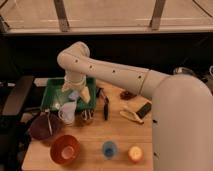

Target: Place fork in plastic cup

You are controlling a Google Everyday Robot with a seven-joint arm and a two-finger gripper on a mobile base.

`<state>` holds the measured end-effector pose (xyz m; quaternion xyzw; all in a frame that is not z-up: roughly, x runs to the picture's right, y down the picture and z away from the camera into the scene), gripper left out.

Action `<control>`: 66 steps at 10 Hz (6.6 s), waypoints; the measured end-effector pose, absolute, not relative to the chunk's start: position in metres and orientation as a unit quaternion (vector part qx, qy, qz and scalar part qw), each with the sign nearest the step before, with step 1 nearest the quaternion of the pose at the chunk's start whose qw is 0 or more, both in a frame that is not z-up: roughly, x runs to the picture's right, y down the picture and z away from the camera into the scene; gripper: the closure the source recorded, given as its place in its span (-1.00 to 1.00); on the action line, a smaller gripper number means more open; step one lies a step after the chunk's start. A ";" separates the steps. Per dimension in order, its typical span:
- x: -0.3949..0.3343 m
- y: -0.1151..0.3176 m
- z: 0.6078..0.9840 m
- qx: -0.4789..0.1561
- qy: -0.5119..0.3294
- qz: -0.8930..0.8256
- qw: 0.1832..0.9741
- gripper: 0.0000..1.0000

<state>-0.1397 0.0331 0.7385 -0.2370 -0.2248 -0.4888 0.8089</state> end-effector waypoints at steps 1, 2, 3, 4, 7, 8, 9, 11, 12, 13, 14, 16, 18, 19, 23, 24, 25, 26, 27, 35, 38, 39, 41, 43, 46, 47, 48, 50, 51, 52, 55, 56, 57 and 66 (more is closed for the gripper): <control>-0.132 0.030 0.739 -0.249 -0.214 -0.504 0.799 -0.60; -0.132 0.027 0.739 -0.246 -0.214 -0.516 0.792 -0.60; -0.129 0.022 0.741 -0.243 -0.211 -0.529 0.785 -0.60; -0.137 0.019 0.743 -0.238 -0.215 -0.545 0.774 -0.60; -0.185 0.007 0.751 -0.206 -0.226 -0.603 0.737 -0.60; -0.201 0.003 0.753 -0.195 -0.230 -0.620 0.725 -0.60; -0.217 0.000 0.755 -0.182 -0.236 -0.636 0.712 -0.60; -0.234 -0.002 0.759 -0.162 -0.244 -0.659 0.693 -0.60; -0.247 0.001 0.761 -0.153 -0.251 -0.671 0.681 -0.60; -0.255 0.003 0.763 -0.148 -0.255 -0.678 0.673 -0.60; -0.269 0.008 0.766 -0.141 -0.261 -0.688 0.662 -0.60; -0.287 0.015 0.775 -0.127 -0.268 -0.706 0.643 -0.60; -0.306 0.025 0.779 -0.119 -0.280 -0.717 0.627 -0.60; -0.310 0.031 0.784 -0.118 -0.286 -0.720 0.621 -0.60; -0.326 0.058 0.795 -0.116 -0.329 -0.709 0.613 -0.60; -0.328 0.062 0.797 -0.116 -0.337 -0.706 0.611 -0.60; -0.331 0.068 0.799 -0.117 -0.346 -0.704 0.609 -0.60; -0.334 0.072 0.803 -0.119 -0.354 -0.702 0.606 -0.60; -0.338 0.078 0.807 -0.120 -0.366 -0.700 0.602 -0.60; -0.344 0.107 0.832 -0.129 -0.440 -0.671 0.583 -0.26; -0.345 0.105 0.826 -0.135 -0.416 -0.688 0.579 0.38; -0.345 0.104 0.825 -0.137 -0.408 -0.692 0.579 0.58; -0.342 0.098 0.822 -0.137 -0.394 -0.697 0.583 0.93; -0.336 0.091 0.818 -0.135 -0.380 -0.697 0.593 1.00; -0.306 0.063 0.800 -0.132 -0.355 -0.677 0.631 1.00; -0.292 0.051 0.789 -0.131 -0.344 -0.668 0.646 1.00; -0.275 0.041 0.780 -0.132 -0.333 -0.659 0.662 1.00; -0.240 0.020 0.758 -0.131 -0.315 -0.635 0.693 1.00; -0.222 0.013 0.746 -0.133 -0.313 -0.621 0.706 1.00; -0.211 0.008 0.736 -0.134 -0.311 -0.613 0.714 1.00; -0.155 -0.004 0.706 -0.142 -0.299 -0.570 0.752 1.00; -0.135 -0.005 0.697 -0.147 -0.295 -0.554 0.765 1.00; -0.107 -0.003 0.687 -0.156 -0.290 -0.533 0.780 1.00; 0.011 0.103 0.649 -0.305 -0.285 -0.422 0.804 1.00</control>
